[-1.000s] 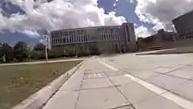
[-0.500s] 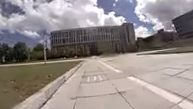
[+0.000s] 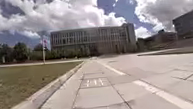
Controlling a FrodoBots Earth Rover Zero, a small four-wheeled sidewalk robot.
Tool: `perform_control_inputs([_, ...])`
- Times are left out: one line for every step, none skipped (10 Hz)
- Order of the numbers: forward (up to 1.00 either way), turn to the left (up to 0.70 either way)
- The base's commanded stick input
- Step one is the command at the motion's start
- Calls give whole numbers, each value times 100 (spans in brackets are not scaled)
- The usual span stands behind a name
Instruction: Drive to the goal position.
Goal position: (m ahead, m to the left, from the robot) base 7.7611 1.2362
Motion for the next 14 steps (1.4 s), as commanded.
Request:
perform_control_inputs([70, 0])
perform_control_inputs([70, 0])
perform_control_inputs([70, 0])
perform_control_inputs([70, 0])
perform_control_inputs([70, 0])
perform_control_inputs([70, 0])
perform_control_inputs([70, 0])
perform_control_inputs([70, 0])
perform_control_inputs([70, 0])
perform_control_inputs([70, 0])
perform_control_inputs([70, -17])
perform_control_inputs([70, -27])
perform_control_inputs([70, -16])
perform_control_inputs([70, 0])
